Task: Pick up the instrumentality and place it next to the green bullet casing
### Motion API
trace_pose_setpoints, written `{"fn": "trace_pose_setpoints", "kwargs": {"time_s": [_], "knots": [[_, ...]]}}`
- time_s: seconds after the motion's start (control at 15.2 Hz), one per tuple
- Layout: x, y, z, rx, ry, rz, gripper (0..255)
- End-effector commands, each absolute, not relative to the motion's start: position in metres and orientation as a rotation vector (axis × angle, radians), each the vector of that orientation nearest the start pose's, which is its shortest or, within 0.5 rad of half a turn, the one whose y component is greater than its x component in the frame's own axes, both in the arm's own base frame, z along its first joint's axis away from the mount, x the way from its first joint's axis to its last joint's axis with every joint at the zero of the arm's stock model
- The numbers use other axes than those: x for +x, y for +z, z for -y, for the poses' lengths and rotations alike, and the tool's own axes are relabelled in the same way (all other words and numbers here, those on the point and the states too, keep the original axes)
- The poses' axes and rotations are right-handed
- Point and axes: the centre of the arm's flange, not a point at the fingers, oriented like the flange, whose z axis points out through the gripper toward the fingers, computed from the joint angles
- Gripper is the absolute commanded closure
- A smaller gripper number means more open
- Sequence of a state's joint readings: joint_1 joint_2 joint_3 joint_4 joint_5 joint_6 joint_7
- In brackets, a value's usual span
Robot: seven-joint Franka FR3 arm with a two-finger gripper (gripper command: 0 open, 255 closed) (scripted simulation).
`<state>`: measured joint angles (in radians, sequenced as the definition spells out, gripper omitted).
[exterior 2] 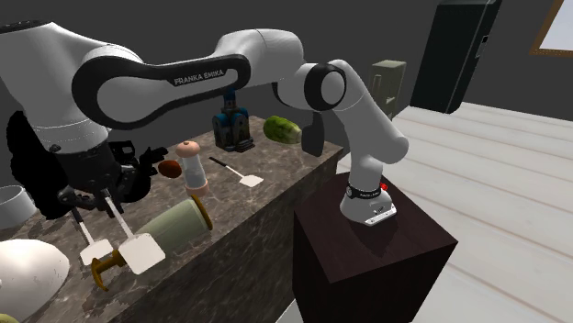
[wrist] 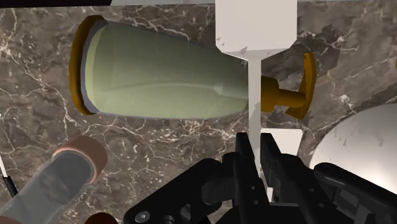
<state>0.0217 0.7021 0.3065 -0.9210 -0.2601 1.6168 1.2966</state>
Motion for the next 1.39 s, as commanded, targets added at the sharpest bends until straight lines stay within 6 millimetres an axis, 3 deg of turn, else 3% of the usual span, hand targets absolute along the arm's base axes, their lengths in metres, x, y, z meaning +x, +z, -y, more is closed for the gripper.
{"fn": "trace_pose_setpoints", "kwargs": {"time_s": [0.0, 1.32], "knots": [[0.73, 0.477, -0.133, -2.761, -0.092, -1.562, 255], [0.73, 0.372, -0.133, -2.761, -0.092, -1.562, 255]]}}
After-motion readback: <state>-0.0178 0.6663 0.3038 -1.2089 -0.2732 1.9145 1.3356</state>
